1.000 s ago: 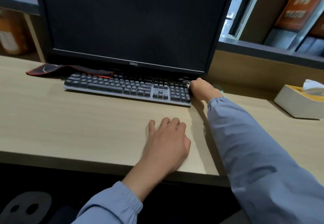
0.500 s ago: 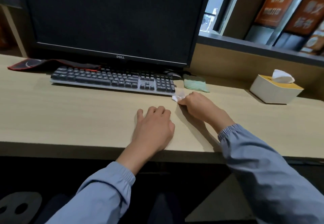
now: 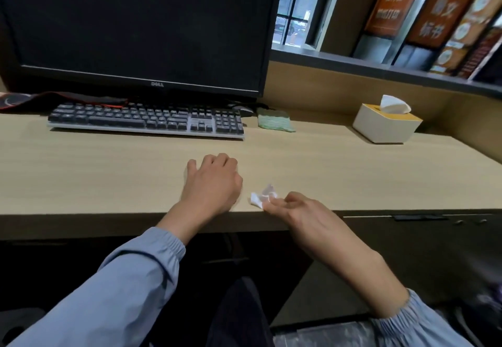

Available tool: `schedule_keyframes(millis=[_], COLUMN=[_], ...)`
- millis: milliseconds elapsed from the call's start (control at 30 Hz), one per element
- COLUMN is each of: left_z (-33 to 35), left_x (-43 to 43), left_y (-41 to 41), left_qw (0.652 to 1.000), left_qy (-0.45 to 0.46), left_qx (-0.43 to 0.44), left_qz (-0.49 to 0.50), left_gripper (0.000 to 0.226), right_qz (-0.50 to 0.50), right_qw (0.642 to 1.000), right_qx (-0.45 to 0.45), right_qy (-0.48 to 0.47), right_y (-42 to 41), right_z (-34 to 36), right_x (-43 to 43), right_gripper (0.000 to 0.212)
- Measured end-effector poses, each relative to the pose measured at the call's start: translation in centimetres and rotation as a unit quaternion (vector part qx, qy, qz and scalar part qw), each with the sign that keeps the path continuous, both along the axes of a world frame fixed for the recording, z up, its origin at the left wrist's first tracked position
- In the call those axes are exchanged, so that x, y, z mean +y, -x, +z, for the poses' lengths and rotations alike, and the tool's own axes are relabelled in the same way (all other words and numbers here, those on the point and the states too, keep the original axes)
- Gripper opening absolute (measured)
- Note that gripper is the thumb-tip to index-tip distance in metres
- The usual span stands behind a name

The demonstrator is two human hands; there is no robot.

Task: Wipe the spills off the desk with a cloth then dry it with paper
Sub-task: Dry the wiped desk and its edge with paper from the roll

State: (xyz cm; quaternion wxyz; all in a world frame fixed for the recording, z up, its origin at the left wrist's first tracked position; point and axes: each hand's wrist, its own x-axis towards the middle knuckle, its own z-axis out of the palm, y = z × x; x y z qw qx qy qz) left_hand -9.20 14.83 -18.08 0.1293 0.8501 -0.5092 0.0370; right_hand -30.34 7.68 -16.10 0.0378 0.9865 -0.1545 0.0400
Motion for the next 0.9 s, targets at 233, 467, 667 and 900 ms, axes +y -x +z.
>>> schedule_keyframes(millis=[233, 467, 667, 900], left_z=[1.2, 1.2, -0.2, -0.3], left_x=[-0.9, -3.5, -4.0, -4.1], left_y=[0.3, 2.3, 2.6, 2.5], left_qw=[0.999, 1.0, 1.0, 0.999], left_qy=[-0.03, -0.004, 0.02, 0.026], left_qx=[0.014, 0.019, 0.01, 0.009], left_qz=[0.011, -0.008, -0.011, -0.017], left_gripper=[0.039, 0.043, 0.043, 0.042], right_qz=[-0.011, -0.05, -0.073, -0.125], right_qw=[1.0, 0.998, 0.994, 0.986], right_qx=[-0.012, 0.01, 0.037, 0.031], right_qy=[0.007, 0.02, 0.071, 0.105], right_y=[1.6, 1.7, -2.5, -11.1], right_z=[0.3, 0.7, 1.3, 1.9], right_x=[0.8, 0.2, -3.8, -11.8], right_gripper=[0.081, 0.068, 0.053, 0.029])
